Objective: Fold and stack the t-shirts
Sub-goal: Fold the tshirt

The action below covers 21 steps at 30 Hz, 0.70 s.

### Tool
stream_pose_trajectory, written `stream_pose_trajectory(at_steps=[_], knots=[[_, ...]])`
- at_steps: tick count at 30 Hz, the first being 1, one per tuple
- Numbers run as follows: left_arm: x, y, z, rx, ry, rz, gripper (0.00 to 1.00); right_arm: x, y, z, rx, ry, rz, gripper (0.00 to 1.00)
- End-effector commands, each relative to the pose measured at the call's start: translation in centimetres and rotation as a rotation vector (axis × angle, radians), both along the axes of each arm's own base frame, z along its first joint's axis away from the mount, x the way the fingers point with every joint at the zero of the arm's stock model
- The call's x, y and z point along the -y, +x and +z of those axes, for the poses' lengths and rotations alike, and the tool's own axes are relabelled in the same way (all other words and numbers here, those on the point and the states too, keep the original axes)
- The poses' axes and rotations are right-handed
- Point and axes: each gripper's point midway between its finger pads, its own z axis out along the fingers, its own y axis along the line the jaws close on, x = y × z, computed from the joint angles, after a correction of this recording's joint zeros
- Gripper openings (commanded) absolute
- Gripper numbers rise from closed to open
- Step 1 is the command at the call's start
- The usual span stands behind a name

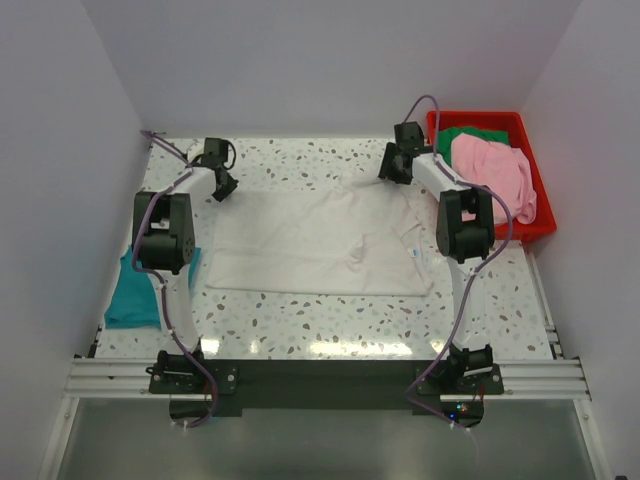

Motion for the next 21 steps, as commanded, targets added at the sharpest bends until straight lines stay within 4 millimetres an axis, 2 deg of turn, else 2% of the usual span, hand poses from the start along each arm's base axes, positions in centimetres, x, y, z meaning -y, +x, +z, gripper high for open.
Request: stream_pose_trajectory(at_steps=[1,4,5,9,12,15,21], knots=[[-0.6,0.2,-0.9,-0.004,-0.01,0.021,0.26,0.2,1.9,2.0,0.082,0.004,-0.032,0.47],[-0.7,0.3,-0.8,0.008,-0.024,0.017,0.23,0.1,2.3,2.4,0.1,0.014,-0.041,0.35],[-0.8,0.4,-0.7,0.014,-0.026,0.018,0.22,0.2,2.4,2.5,0.105,0.015,-0.047,0.27],[-0.6,0.8,-0.3,0.035,-0.043,0.011,0.14,0.0,2.8,3.0,0.122,0.026,-0.046,0.08],[-0.4,1.3,0.1,0.057,-0.054,0.0,0.07,0.0,3.0,3.4,0.135,0.03,-0.047,0.0],[-0.3,1.7,0.7,0.081,-0.068,-0.011,0.0,-0.1,3.2,4.3,0.156,0.031,-0.044,0.0],[0.0,2.3,2.2,0.138,-0.092,-0.03,0.0,0.2,3.2,6.0,0.196,0.022,-0.045,0.0]])
